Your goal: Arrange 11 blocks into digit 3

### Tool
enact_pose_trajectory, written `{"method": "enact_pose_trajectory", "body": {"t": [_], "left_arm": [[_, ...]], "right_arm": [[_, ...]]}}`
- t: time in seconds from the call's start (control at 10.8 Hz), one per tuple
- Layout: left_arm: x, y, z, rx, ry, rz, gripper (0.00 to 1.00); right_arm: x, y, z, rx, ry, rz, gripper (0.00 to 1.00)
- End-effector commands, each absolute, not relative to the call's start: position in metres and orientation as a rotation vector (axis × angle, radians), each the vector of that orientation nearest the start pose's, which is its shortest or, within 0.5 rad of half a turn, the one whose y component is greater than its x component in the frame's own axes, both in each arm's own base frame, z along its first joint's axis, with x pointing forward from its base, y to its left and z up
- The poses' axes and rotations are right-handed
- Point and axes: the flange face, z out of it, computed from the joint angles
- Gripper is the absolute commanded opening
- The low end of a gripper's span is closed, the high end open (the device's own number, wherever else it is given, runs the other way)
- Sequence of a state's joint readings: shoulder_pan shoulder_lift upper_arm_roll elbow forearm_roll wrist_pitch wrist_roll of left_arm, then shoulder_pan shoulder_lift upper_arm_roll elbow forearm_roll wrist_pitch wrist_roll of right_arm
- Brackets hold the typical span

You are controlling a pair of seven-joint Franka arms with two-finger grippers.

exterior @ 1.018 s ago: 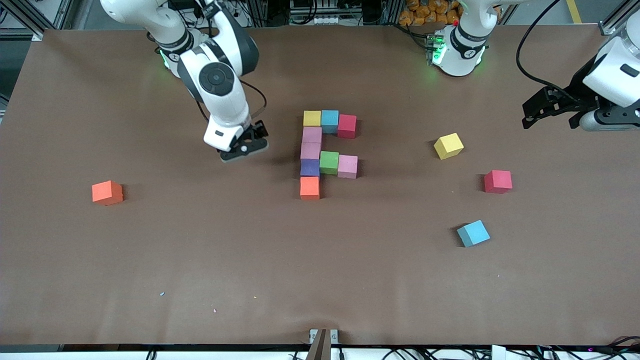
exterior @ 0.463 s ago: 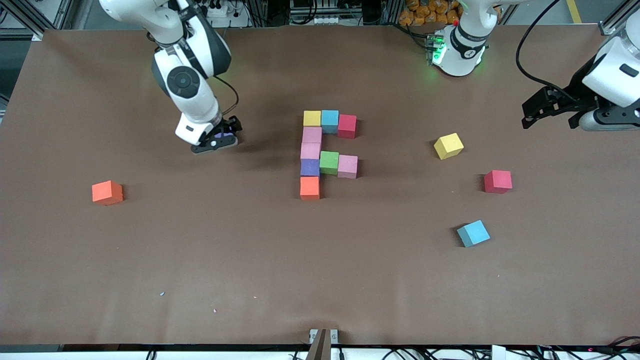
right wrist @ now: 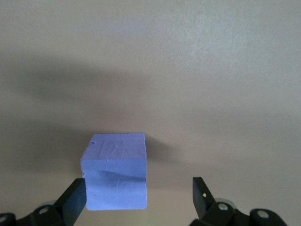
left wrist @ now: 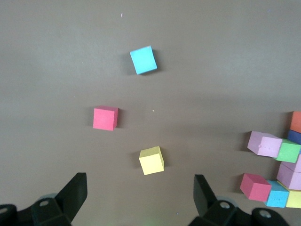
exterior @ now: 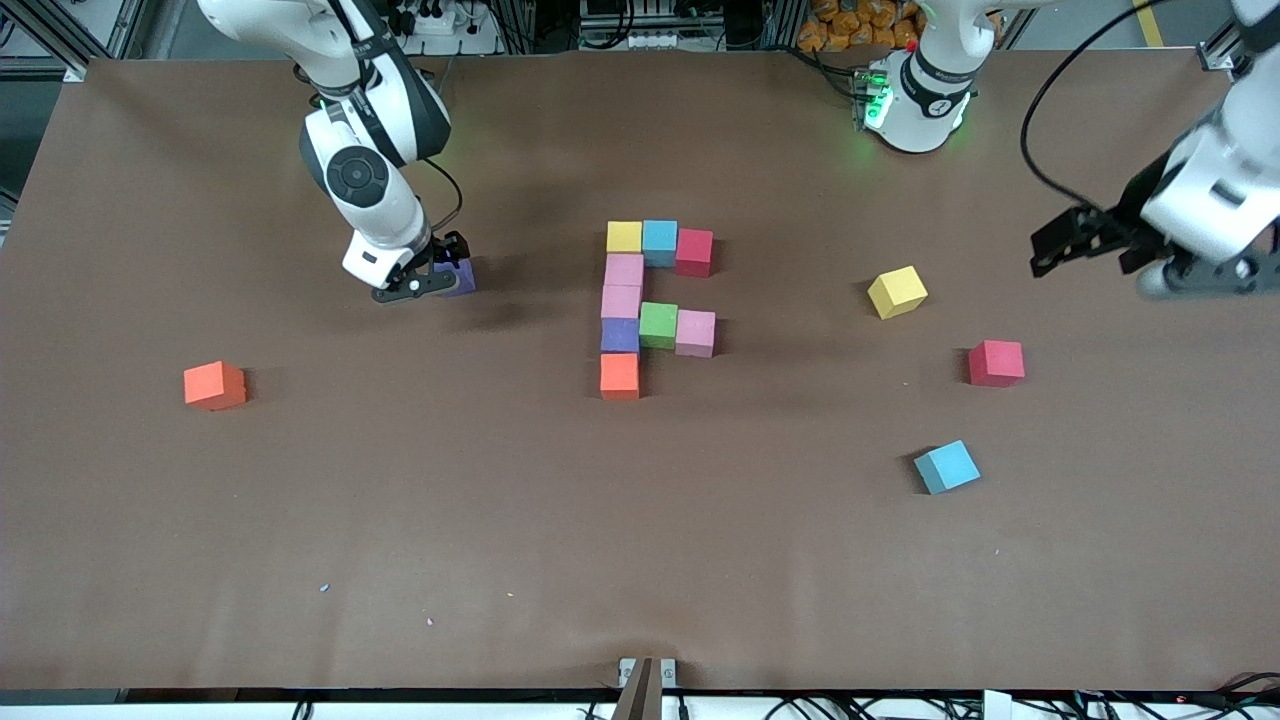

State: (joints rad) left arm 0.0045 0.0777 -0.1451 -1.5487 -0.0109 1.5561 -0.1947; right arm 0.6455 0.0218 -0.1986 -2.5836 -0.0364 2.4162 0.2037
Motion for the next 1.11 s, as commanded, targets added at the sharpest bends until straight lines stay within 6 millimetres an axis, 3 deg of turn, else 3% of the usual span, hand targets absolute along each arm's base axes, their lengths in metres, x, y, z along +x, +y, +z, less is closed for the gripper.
{"method": "enact_pose_trajectory", "body": {"t": [0.0,0.28,0.56,0.74,1.02], "left_arm": [[0.600,-0.079,0.541,-3.168,-0.119,0.194,1.00],[0.647,-0.069,0.444,-3.152,-0.139,0.226,1.00],[0.679,-0.066,0.366,-3.168,-0.157,0.147,1.00],[0.699,-0.044,0.326,-3.142,-0.200,0.021,1.00],[0.721,-0.035,0.299,-3.136,-0.324,-0.055,1.00]], "right_arm": [[0.378,0.181,0.227,-3.177,-0.427,0.255,1.00],[0.377,0.181,0.221,-3.178,-0.430,0.247,1.00],[0.376,0.180,0.216,-3.180,-0.430,0.251,1.00],[0.374,0.181,0.208,-3.181,-0.439,0.242,1.00],[0.370,0.179,0.195,-3.183,-0.442,0.225,1.00]]}}
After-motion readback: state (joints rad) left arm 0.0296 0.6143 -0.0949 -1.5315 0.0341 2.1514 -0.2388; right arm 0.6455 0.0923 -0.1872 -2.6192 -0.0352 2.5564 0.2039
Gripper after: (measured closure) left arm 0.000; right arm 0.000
